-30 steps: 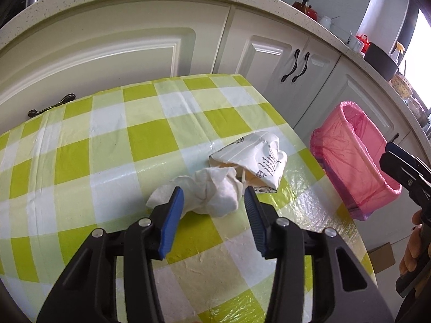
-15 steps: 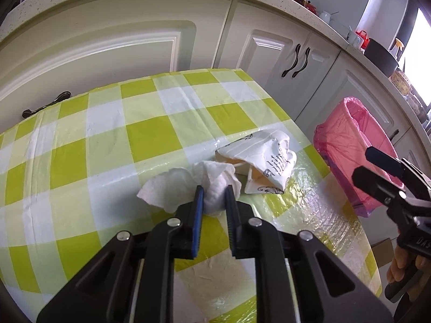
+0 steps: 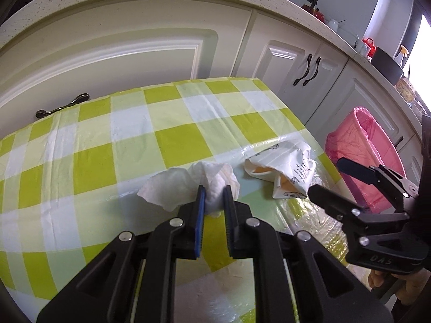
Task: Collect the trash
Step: 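Grasp the white tissue with the left tool while the right tool grasps the printed paper bag, then carry the tissue and paper bag over the bin and open both tools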
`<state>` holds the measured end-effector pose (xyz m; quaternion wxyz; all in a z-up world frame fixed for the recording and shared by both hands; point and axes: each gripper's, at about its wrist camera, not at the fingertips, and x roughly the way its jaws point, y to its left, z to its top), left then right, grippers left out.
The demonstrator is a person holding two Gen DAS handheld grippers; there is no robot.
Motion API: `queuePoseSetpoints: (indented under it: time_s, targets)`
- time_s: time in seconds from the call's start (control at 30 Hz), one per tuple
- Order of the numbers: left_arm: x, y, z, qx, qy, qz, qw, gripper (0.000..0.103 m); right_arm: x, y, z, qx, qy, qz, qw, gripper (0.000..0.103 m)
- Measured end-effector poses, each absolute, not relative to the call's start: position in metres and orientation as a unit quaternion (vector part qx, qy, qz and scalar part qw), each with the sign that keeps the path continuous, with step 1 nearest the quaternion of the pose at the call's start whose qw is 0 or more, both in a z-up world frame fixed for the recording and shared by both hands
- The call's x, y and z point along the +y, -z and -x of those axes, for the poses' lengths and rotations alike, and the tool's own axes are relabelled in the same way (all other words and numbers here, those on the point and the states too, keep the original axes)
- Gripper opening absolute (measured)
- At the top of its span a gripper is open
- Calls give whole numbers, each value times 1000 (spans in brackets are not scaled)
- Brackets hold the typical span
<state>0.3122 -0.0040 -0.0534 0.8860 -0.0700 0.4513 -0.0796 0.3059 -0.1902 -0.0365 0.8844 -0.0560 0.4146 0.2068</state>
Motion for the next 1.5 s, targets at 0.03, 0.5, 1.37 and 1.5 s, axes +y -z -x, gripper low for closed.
queuePoseSetpoints:
  time_s: [0.03,0.5,1.37,1.5]
  targets:
    - [-2,53,-313,451,78,69,887,13,-188,38,-307,416,-207,58,884,74]
    - [5,52,-312,450,73,69,887,13,-173,51,-319,430,-219,62,874,54]
    - [-27,9,-296,423,84,44,901,13,-217,5,-290,382,-196,28,903,53]
    - [-41,-5,-295,412,91,37,906,13,-235,-9,-286,369,-186,22,910,53]
